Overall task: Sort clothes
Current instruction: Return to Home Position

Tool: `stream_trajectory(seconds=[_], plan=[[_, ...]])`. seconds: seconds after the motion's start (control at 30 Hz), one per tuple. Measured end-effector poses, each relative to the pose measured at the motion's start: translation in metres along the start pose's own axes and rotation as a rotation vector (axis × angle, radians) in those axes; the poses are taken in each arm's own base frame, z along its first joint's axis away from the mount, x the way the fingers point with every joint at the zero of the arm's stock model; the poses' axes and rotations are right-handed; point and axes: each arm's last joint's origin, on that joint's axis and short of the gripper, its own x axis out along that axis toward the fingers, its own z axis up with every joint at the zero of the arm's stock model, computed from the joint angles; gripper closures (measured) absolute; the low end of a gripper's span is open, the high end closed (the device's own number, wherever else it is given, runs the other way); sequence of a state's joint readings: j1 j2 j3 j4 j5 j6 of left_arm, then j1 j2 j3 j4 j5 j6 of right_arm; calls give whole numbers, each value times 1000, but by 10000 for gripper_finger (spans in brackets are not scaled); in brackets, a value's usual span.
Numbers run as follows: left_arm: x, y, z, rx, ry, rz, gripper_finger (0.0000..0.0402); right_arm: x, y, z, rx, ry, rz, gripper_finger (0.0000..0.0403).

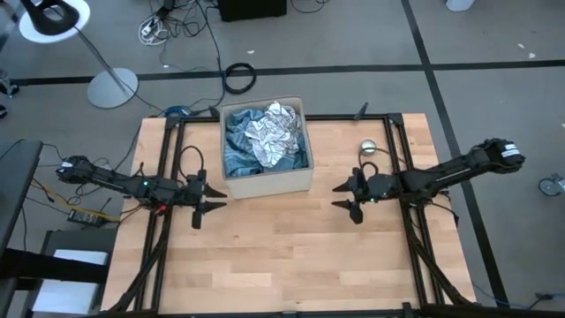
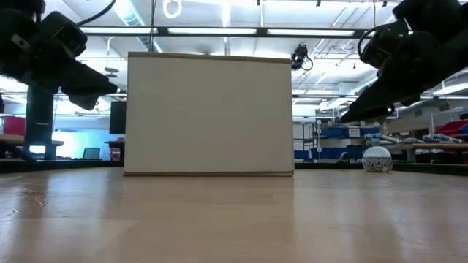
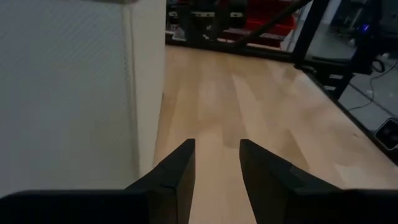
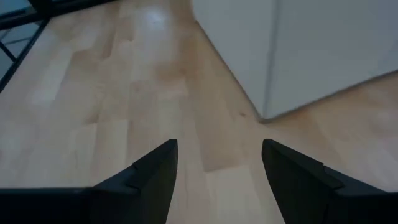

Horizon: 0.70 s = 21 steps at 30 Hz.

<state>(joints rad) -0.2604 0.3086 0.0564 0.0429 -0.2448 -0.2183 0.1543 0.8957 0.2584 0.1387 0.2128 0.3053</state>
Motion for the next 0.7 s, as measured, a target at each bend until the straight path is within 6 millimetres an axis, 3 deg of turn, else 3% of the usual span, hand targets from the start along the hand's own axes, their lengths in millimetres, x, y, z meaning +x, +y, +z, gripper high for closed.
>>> stream_trajectory(seconds=[0.2, 0.5, 0.7], plan=[[-1, 2, -9, 4, -38, -20, 270, -21, -8, 3, 4, -19, -10, 167], [-7, 2, -5, 88, -89, -21, 270, -47, -12, 4, 14, -60, 31, 167], [-18, 4, 6, 128, -239, -15, 270, -57, -14, 3, 34, -78, 46, 167]])
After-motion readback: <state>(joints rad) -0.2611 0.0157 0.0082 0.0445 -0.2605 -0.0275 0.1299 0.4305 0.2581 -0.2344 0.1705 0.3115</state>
